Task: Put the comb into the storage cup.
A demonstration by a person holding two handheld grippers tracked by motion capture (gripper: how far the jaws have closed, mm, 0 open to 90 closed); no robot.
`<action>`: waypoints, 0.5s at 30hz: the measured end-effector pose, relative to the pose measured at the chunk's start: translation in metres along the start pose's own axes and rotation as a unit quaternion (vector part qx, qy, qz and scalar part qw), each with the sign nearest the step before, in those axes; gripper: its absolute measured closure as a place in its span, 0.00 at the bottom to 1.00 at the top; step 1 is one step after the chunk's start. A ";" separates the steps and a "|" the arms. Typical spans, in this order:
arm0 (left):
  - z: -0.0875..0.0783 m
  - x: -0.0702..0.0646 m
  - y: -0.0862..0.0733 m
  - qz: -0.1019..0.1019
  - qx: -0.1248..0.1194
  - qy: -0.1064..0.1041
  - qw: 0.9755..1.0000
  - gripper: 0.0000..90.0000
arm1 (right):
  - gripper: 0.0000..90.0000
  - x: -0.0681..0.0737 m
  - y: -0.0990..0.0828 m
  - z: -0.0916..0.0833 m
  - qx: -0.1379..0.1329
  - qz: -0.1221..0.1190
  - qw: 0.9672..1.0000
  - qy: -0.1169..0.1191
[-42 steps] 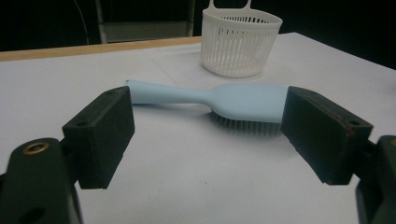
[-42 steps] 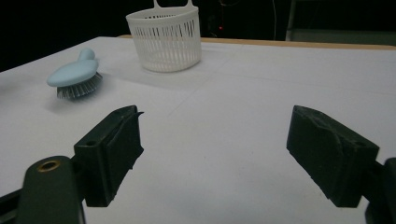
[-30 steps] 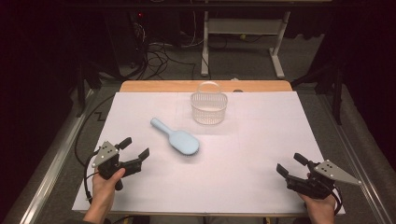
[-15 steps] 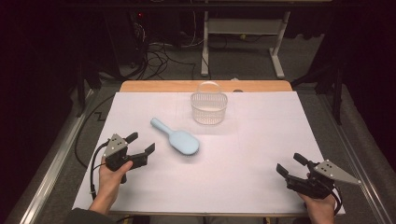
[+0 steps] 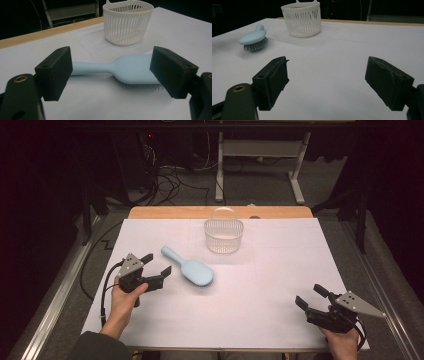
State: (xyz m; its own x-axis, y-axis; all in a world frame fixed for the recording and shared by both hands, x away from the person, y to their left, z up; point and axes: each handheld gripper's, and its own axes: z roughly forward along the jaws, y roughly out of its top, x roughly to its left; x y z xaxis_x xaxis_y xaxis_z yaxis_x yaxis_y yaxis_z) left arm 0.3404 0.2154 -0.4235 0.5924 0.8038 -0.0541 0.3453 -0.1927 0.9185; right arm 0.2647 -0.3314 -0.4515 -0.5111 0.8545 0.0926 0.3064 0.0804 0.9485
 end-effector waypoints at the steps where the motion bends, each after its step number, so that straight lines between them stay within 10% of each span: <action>1: 0.002 0.000 0.002 0.001 0.001 0.000 1.000 0.21 | 0.21 0.000 0.000 0.000 0.000 0.000 1.000 0.000; 15: 0.016 0.009 0.018 0.002 0.014 0.002 1.000 0.21 | 0.22 0.000 0.000 0.000 0.000 -0.002 1.000 0.003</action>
State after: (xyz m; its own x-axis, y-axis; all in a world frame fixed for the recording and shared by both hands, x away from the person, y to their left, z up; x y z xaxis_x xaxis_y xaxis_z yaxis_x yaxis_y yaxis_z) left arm 0.3635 0.2098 -0.4141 0.5912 0.8050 -0.0490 0.3629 -0.2113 0.9075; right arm 0.2649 -0.3309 -0.4515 -0.5179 0.8506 0.0906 0.3043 0.0841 0.9489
